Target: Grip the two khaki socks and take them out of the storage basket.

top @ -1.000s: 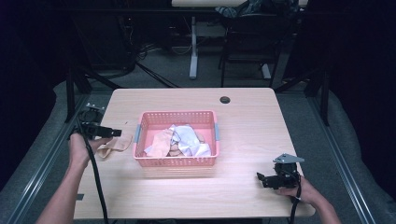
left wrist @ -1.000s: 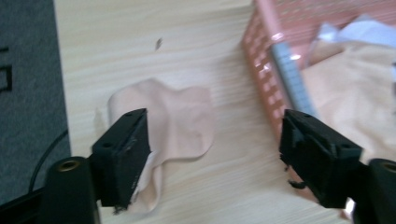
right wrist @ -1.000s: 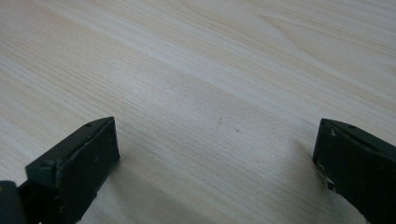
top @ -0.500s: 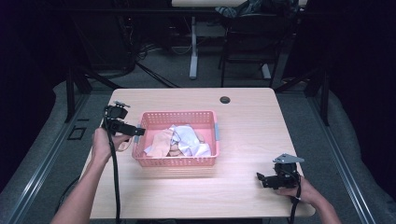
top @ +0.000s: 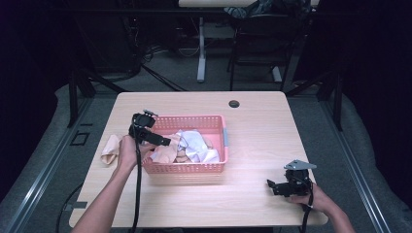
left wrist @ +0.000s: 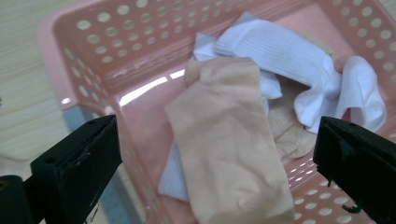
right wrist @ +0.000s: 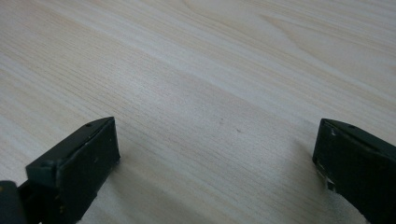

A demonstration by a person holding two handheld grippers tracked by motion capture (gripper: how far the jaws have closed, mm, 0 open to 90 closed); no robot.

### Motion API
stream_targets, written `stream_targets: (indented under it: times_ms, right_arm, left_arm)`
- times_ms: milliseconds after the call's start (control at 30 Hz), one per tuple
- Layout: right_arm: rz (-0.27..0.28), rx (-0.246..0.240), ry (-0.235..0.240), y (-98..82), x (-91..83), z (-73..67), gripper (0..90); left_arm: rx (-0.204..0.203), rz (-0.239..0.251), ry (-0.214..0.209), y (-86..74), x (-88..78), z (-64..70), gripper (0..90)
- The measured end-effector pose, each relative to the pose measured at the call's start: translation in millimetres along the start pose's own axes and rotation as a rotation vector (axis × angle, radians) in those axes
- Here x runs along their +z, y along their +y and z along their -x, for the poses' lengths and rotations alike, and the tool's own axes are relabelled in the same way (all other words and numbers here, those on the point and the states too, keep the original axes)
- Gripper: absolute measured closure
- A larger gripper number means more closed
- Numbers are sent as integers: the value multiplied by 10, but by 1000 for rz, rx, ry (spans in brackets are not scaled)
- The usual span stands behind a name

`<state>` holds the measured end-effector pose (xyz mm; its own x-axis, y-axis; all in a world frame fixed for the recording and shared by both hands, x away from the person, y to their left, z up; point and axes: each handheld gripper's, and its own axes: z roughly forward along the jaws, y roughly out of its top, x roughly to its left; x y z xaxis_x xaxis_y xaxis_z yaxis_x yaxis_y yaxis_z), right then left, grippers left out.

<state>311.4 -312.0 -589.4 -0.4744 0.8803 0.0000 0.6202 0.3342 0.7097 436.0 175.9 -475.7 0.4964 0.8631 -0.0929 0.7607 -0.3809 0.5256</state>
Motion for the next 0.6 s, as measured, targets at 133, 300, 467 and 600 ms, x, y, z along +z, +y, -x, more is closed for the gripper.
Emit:
stream_targets:
  times_ms: [133,300,467,600]
  right_arm:
    - [0,0,0,0,0,0,0]
    - [0,0,0,0,0,0,0]
    - [0,0,0,0,0,-1,0]
    - [-1,0,1,1,-1,-2,0]
  left_arm:
    - [3,-26,5,43,147,92,40]
    - [-3,-90,38,79,305,187,110]
    - [9,-126,44,115,420,259,151]
    - [13,-156,46,147,500,297,208]
